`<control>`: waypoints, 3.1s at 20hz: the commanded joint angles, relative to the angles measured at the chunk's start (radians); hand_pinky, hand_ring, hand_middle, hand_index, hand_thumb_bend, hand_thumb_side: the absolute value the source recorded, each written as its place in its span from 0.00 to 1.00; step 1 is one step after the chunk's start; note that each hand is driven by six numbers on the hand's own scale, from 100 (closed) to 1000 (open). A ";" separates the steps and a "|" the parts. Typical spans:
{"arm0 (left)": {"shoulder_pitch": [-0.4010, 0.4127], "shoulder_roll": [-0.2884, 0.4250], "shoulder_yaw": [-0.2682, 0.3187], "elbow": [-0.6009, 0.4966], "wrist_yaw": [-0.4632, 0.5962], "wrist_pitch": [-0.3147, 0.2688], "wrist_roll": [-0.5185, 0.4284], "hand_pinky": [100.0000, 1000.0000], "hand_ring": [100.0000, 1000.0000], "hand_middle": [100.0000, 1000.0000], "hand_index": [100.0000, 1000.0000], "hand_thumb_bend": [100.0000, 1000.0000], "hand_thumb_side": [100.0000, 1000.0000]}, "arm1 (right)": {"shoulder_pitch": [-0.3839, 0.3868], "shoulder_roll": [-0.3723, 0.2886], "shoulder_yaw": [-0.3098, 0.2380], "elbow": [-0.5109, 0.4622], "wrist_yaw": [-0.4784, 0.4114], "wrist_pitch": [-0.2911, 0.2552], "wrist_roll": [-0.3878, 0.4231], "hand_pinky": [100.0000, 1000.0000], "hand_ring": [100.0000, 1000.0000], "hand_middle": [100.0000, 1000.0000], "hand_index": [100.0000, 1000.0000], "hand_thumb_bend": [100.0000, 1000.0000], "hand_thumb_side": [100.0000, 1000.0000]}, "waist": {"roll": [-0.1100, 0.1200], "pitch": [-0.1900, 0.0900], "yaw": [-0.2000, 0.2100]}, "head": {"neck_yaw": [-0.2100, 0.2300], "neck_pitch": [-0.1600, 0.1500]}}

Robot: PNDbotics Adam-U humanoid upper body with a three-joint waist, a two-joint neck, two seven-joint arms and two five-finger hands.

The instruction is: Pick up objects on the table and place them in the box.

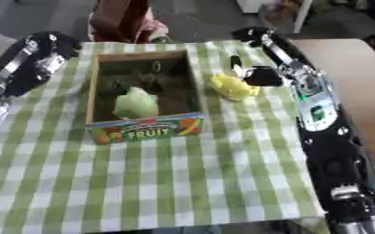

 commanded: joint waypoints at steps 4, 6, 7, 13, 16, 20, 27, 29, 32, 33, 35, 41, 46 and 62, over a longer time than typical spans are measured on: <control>0.116 0.041 0.099 -0.166 0.125 0.051 0.058 0.71 0.63 0.60 0.76 0.02 0.83 | -0.073 -0.010 -0.052 0.172 0.195 0.024 -0.031 0.88 0.89 0.82 0.88 0.00 0.18 | 0.007 -0.019 0.018 | -0.026 0.005; 0.157 0.036 0.126 -0.192 0.134 0.059 0.075 0.71 0.63 0.59 0.76 0.01 0.83 | -0.078 -0.010 -0.073 0.213 0.249 0.047 -0.049 0.88 0.89 0.82 0.88 0.00 0.19 | 0.008 -0.020 0.024 | -0.034 0.005; 0.176 0.033 0.138 -0.202 0.135 0.062 0.084 0.71 0.63 0.58 0.76 0.00 0.83 | -0.078 -0.010 -0.082 0.230 0.272 0.057 -0.058 0.88 0.89 0.82 0.88 0.00 0.19 | 0.008 -0.020 0.026 | -0.036 0.005; 0.254 0.009 0.190 -0.235 0.132 0.079 0.120 0.71 0.62 0.58 0.76 0.00 0.85 | -0.071 -0.016 -0.100 0.293 0.350 0.078 -0.074 0.89 0.89 0.82 0.88 0.00 0.26 | 0.007 -0.019 0.034 | -0.043 0.002; 0.271 0.000 0.199 -0.236 0.130 0.085 0.124 0.71 0.62 0.57 0.76 0.00 0.86 | -0.068 -0.017 -0.102 0.304 0.366 0.076 -0.072 0.89 0.89 0.82 0.89 0.00 0.30 | 0.006 -0.020 0.036 | -0.045 0.002; 0.281 -0.011 0.204 -0.233 0.132 0.090 0.123 0.71 0.61 0.57 0.76 0.00 0.87 | -0.069 -0.016 -0.095 0.307 0.404 0.075 -0.060 0.88 0.90 0.83 0.89 0.00 0.27 | 0.004 -0.020 0.038 | -0.045 -0.001; 0.296 -0.016 0.199 -0.228 0.129 0.092 0.115 0.70 0.60 0.56 0.76 0.00 0.88 | -0.061 -0.009 -0.093 0.310 0.519 0.165 -0.065 0.76 0.86 0.81 0.88 0.00 0.32 | 0.005 -0.020 0.040 | -0.046 -0.003; 0.298 -0.018 0.198 -0.227 0.129 0.093 0.115 0.70 0.60 0.56 0.76 0.00 0.88 | -0.059 -0.007 -0.093 0.313 0.545 0.182 -0.063 0.76 0.87 0.82 0.88 0.00 0.33 | 0.004 -0.020 0.041 | -0.046 -0.004; 0.301 -0.019 0.198 -0.227 0.129 0.093 0.114 0.70 0.60 0.56 0.76 0.00 0.88 | -0.058 -0.005 -0.094 0.313 0.566 0.190 -0.060 0.68 0.81 0.83 0.87 0.03 0.35 | 0.004 -0.021 0.041 | -0.046 -0.004; 0.303 -0.020 0.197 -0.226 0.127 0.094 0.114 0.70 0.60 0.56 0.76 0.00 0.88 | -0.057 -0.005 -0.092 0.315 0.576 0.192 -0.057 0.63 0.75 0.83 0.86 0.02 0.35 | 0.003 -0.021 0.042 | -0.047 -0.004; 0.306 -0.022 0.197 -0.224 0.125 0.095 0.114 0.70 0.60 0.56 0.76 0.00 0.89 | -0.056 -0.005 -0.092 0.313 0.593 0.194 -0.064 0.52 0.60 0.80 0.82 0.00 0.32 | 0.003 -0.021 0.043 | -0.047 -0.005; 0.311 -0.027 0.198 -0.223 0.124 0.096 0.116 0.70 0.60 0.55 0.76 0.00 0.89 | -0.059 0.000 -0.096 0.276 0.612 0.181 -0.149 0.22 0.28 0.49 0.59 0.00 0.25 | 0.002 -0.022 0.044 | -0.047 -0.005; 0.315 -0.032 0.199 -0.222 0.126 0.098 0.117 0.70 0.60 0.55 0.76 0.00 0.89 | -0.064 0.007 -0.109 0.203 0.557 0.173 -0.289 0.13 0.20 0.39 0.47 0.00 0.16 | 0.001 -0.023 0.045 | -0.047 -0.006; 0.320 -0.053 0.195 -0.237 0.139 0.102 0.119 0.69 0.59 0.55 0.75 0.00 0.89 | -0.172 0.149 0.067 0.065 0.316 -0.015 -0.252 0.13 0.21 0.39 0.48 0.00 0.10 | 0.006 -0.030 0.065 | -0.062 0.002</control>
